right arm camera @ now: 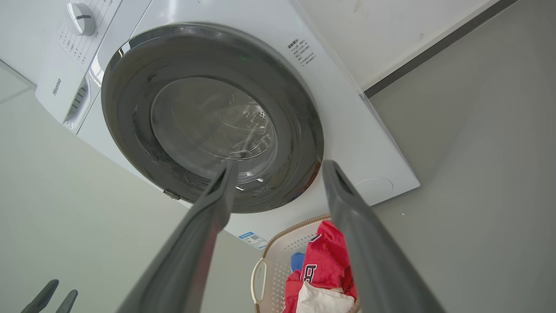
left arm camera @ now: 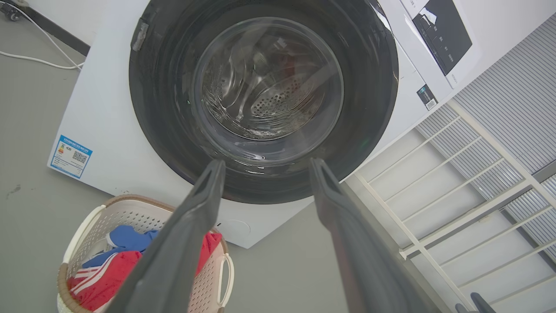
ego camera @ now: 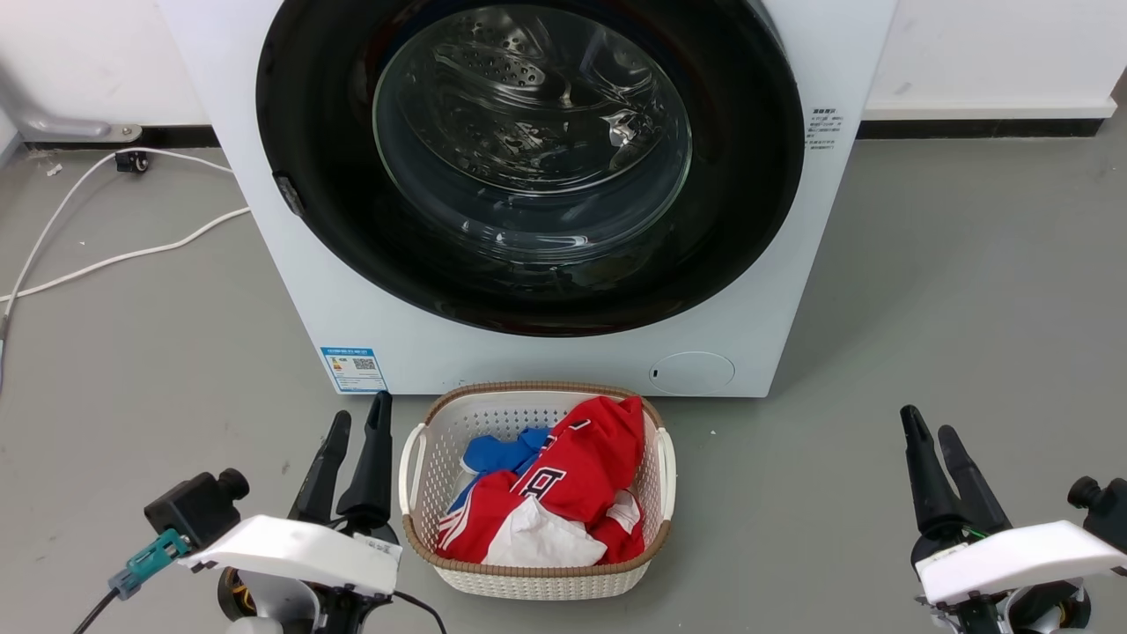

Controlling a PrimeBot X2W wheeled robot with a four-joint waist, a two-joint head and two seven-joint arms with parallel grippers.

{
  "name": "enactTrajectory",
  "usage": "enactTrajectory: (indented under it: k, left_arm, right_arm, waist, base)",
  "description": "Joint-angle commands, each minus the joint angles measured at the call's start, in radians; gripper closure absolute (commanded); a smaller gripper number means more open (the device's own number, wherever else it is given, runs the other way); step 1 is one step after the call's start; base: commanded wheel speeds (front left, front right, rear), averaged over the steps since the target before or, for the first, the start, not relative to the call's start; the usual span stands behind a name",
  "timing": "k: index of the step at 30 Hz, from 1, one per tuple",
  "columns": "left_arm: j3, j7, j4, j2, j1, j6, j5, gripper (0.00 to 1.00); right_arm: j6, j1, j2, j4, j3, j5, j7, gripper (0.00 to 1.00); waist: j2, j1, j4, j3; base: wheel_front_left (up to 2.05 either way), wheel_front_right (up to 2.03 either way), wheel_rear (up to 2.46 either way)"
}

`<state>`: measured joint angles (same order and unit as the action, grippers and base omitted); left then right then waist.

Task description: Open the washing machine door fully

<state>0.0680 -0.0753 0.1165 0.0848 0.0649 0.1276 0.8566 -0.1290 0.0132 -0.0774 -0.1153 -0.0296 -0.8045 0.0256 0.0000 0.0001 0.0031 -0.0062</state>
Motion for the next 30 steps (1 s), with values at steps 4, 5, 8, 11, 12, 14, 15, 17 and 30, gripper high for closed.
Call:
enactTrajectory:
  k: [4, 5, 8, 11, 12, 14, 15, 17, 30]
  left_arm:
    - [0.020, -0.022, -0.019, 0.016, 0.001, 0.002, -0.097, 0.00]
    - [0.023, -0.026, -0.018, 0.018, 0.000, 0.002, -0.114, 0.00]
    - [0.028, -0.035, -0.018, 0.018, -0.003, 0.003, -0.149, 0.00]
    - [0.033, -0.044, -0.015, 0.023, -0.004, 0.003, -0.191, 0.00]
    - [0.034, -0.047, -0.014, 0.025, -0.003, 0.003, -0.206, 0.00]
    - [0.038, -0.053, -0.013, 0.028, -0.003, -0.001, -0.237, 0.00]
    - [0.038, -0.055, -0.013, 0.030, -0.001, -0.003, -0.252, 0.00]
    - [0.041, -0.061, -0.012, 0.033, 0.001, -0.006, -0.280, 0.00]
    - [0.067, -0.094, 0.011, 0.051, 0.016, -0.018, -0.430, 0.00]
  right_arm:
    - [-0.001, -0.005, 0.003, 0.028, -0.002, 0.102, -0.001, 0.00]
    - [-0.001, -0.007, 0.004, 0.030, -0.002, 0.117, -0.002, 0.00]
    - [-0.001, -0.013, 0.006, 0.040, -0.003, 0.167, -0.002, 0.00]
    - [-0.001, -0.021, 0.008, 0.049, -0.006, 0.213, -0.002, 0.00]
    - [-0.001, -0.022, 0.009, 0.052, -0.006, 0.227, -0.002, 0.00]
    - [-0.002, -0.025, 0.010, 0.058, -0.007, 0.254, -0.003, 0.00]
    - [-0.002, -0.026, 0.011, 0.060, -0.007, 0.268, -0.003, 0.00]
    - [-0.002, -0.029, 0.012, 0.064, -0.007, 0.294, -0.004, 0.00]
    - [-0.002, -0.041, 0.020, 0.086, -0.010, 0.450, 0.001, 0.00]
  waist:
    - [0.0000, 0.0000, 0.001, -0.002]
    - [0.0000, 0.0000, 0.001, -0.003]
    - [0.0000, 0.0000, 0.001, -0.004]
    - [0.0000, 0.0000, 0.002, -0.005]
    - [0.0000, 0.0000, 0.002, -0.005]
    - [0.0000, 0.0000, 0.002, -0.006]
    - [0.0000, 0.0000, 0.002, -0.006]
    - [0.0000, 0.0000, 0.001, -0.006]
    - [0.0000, 0.0000, -0.001, -0.004]
  base:
    - [0.00, 0.00, 0.00]
    - [0.00, 0.00, 0.00]
    - [0.00, 0.00, 0.00]
    - [0.00, 0.00, 0.00]
    - [0.00, 0.00, 0.00]
    - [0.00, 0.00, 0.00]
    - [0.00, 0.00, 0.00]
    - [0.00, 0.00, 0.00]
    - [0.00, 0.00, 0.00]
